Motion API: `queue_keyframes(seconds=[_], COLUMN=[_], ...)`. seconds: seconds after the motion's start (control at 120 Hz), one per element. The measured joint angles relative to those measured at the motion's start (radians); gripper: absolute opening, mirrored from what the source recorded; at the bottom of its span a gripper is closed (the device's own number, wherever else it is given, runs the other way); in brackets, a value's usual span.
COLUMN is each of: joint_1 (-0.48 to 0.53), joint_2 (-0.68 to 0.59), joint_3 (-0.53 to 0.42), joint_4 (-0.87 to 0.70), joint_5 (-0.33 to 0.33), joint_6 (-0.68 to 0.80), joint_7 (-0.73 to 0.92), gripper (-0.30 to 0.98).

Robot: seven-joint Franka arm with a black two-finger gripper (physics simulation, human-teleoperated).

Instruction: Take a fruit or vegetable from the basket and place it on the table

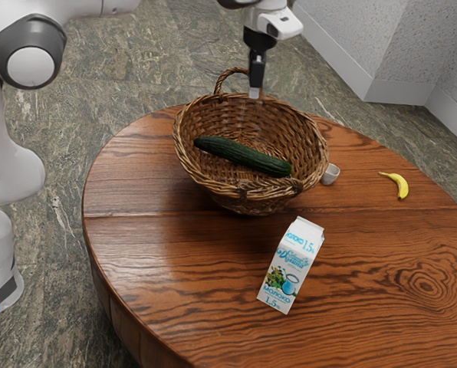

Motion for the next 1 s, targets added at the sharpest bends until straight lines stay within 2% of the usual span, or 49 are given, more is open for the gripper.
queue_keyframes(seconds=[0.133,0.325,0.608,0.75,0.767,0.808,0.85,0.9,1.0], joint_1=[-0.024,-0.008,0.003,0.012,0.016,0.039,0.022,0.007,0.026], joint_2=[0.001,0.001,0.002,0.001,0.004,0.042,0.059,0.069,0.072], joint_3=[0.003,0.004,0.004,0.008,0.007,0.005,-0.003,-0.022,-0.032], joint_4=[0.0,0.0,0.013,0.072,0.127,0.443,0.593,0.612,0.528], joint_5=[-0.003,-0.015,-0.024,-0.032,-0.029,0.001,0.023,0.04,0.038], joint_6=[0.012,0.019,0.007,-0.023,-0.034,-0.094,-0.157,-0.218,-0.301], joint_7=[0.157,0.326,0.477,0.528,0.533,0.542,0.549,0.551,0.533], gripper=[0.69,0.69,0.69,0.69,0.68,0.68,0.68,0.68,0.68])
